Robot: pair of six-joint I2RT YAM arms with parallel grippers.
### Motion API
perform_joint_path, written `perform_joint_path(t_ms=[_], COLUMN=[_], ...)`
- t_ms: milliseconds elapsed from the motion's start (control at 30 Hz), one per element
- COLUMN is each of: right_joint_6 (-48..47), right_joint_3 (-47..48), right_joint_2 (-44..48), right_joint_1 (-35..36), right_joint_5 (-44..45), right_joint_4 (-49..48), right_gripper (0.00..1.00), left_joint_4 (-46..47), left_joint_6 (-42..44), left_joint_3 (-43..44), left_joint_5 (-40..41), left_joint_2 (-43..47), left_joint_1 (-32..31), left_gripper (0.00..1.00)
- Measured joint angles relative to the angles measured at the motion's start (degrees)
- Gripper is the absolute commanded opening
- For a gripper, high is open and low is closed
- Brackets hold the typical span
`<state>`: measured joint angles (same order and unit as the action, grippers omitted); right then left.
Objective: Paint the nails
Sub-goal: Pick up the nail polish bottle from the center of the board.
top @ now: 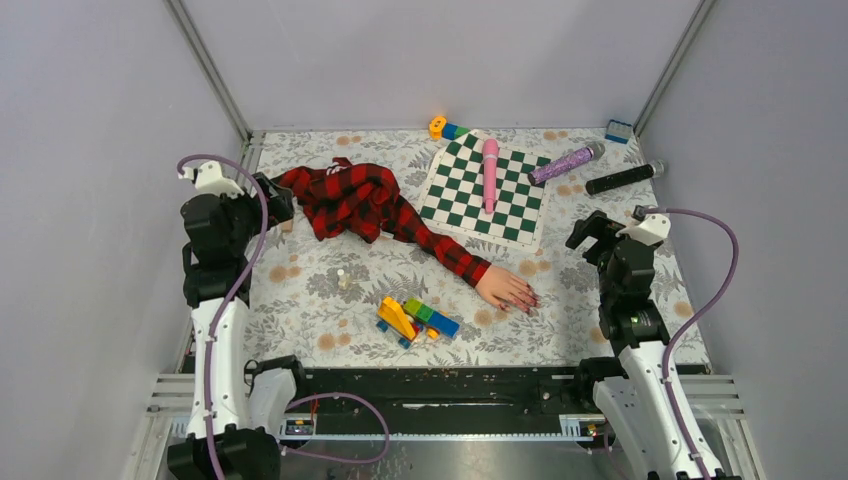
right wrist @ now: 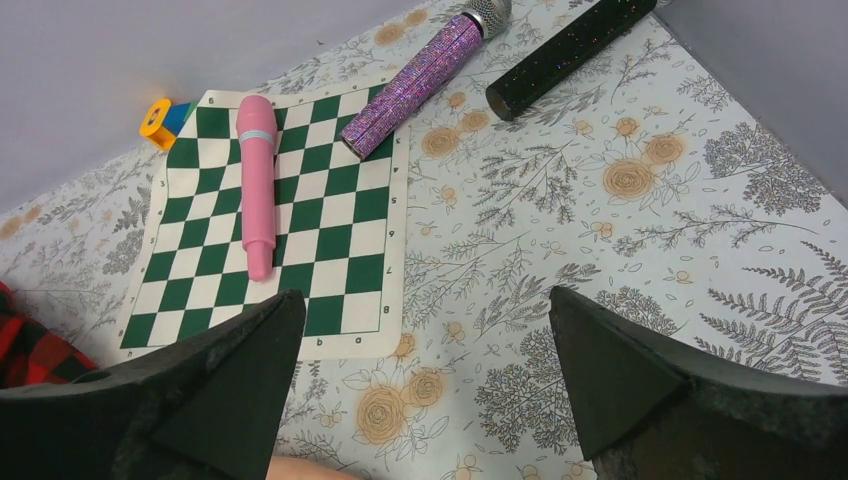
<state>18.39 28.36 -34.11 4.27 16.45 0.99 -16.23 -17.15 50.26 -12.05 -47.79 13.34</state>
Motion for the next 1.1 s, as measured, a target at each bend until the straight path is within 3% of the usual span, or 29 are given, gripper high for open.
perform_joint_path(t_ms=[433,667,833,1100], right_joint_6=[0.13,0.92,1.05,1.4], right_joint_3=[0.0,0.0,0.0,0.0], right_joint_2=[-0.07,0.24,1.84,3.19], right_joint_1=[0.0,0.0,0.0,0.0], right_joint_5=[-0.09,-1.05,-1.57,-2.62], right_joint_4=[0.0,0.02,0.24,0.68], right_gripper=[0.99,1.0,1.0,1.0], left_joint_4=[-1.01,-0.5,0.92,-0.5], left_joint_6=[-3.54,-3.19,-5.07,-11.45], left_joint_3=[0.74,-1.4,-7.3,-19.78], left_joint_5=[0.04,4.7,7.02,10.32], left_joint_2=[-5.4,-1.97,-0.55,-0.76], left_joint_1=[-0.92,-14.05,-19.56,-25.97], left_gripper=[0.99,0.99,0.98,0.74])
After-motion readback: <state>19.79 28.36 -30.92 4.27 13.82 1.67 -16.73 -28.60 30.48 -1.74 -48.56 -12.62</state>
